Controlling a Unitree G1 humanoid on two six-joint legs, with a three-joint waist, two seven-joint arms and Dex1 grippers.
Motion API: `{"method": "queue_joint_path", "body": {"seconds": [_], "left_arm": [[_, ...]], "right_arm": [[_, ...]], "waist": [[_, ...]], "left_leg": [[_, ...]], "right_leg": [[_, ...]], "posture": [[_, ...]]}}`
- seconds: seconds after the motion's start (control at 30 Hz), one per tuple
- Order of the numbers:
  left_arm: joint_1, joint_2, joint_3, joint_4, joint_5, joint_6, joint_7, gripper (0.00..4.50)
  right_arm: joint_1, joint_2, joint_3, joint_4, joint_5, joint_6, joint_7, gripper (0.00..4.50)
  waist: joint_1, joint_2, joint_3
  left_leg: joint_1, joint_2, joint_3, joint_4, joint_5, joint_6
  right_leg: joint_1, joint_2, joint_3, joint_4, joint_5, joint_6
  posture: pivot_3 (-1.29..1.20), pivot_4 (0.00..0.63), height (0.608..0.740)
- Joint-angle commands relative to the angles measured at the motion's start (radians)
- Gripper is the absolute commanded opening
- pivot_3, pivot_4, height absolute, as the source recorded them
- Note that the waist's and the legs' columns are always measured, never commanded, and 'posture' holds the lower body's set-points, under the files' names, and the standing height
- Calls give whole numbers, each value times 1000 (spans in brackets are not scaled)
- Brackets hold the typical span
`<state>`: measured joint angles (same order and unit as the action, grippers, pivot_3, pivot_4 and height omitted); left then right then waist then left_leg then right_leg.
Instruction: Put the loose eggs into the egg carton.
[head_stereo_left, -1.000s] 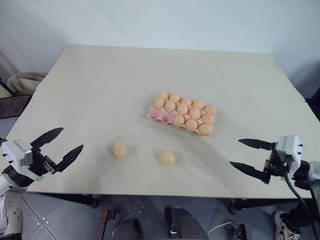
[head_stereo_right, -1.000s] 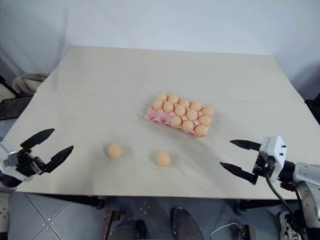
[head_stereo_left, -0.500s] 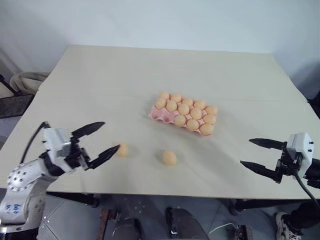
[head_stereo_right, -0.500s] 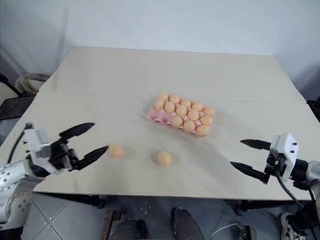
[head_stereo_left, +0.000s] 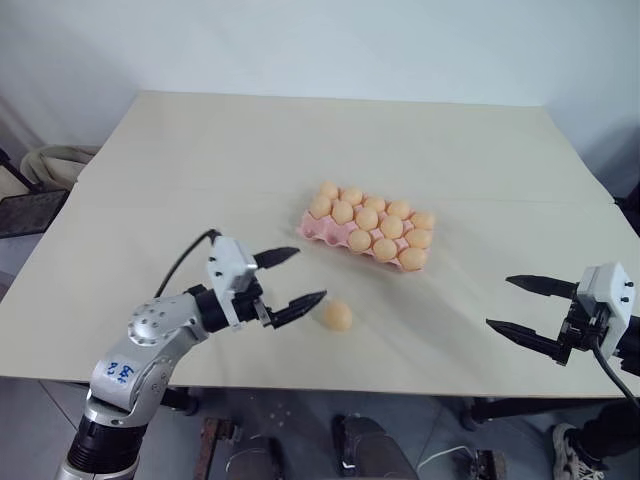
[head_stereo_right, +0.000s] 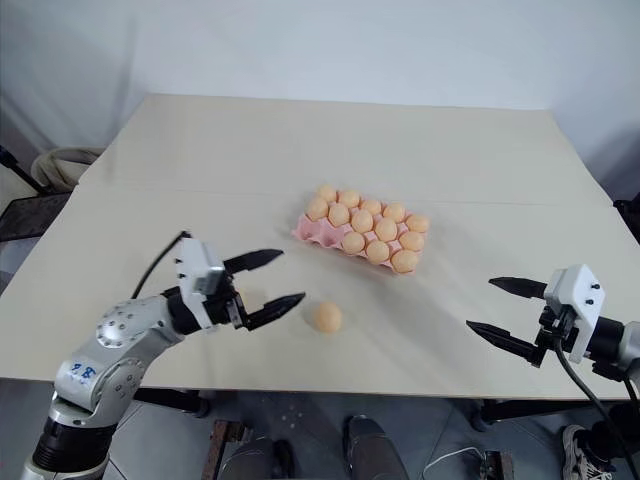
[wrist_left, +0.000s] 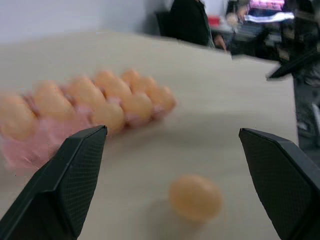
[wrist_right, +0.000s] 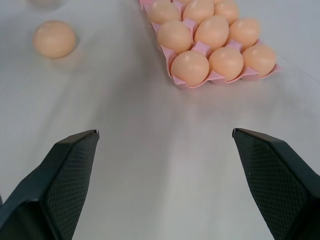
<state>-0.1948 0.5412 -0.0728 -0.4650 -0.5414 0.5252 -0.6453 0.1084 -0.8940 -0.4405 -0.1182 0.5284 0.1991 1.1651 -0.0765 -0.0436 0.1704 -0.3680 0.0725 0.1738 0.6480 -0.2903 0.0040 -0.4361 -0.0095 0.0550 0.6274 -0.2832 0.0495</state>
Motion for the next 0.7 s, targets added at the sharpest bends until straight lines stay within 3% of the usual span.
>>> {"method": "queue_joint_path", "body": {"seconds": [0.03,0.3,0.7], "left_arm": [[-37,-31,-42,5,29,37,32,4500],[-117,-79,-159,83,79,131,20,4500],[-215,-143,-277,245,217,87,-7,4500]], "right_arm": [[20,11,-20,-43,4,2,-21,4475],[50,26,-22,-86,10,14,-62,4475],[79,36,-36,-123,12,29,-96,4475]], "waist": [[3,0,0],[11,0,0],[24,0,0]], "left_leg": [[0,0,0,0,0,0],[1,-2,-1,1,0,1],[1,-5,-3,1,0,1]], "right_leg": [[0,0,0,0,0,0],[3,-1,1,-1,0,-1],[5,-3,2,-3,-2,-3]], "posture": [[0,150,740],[0,150,740],[0,150,740]]}}
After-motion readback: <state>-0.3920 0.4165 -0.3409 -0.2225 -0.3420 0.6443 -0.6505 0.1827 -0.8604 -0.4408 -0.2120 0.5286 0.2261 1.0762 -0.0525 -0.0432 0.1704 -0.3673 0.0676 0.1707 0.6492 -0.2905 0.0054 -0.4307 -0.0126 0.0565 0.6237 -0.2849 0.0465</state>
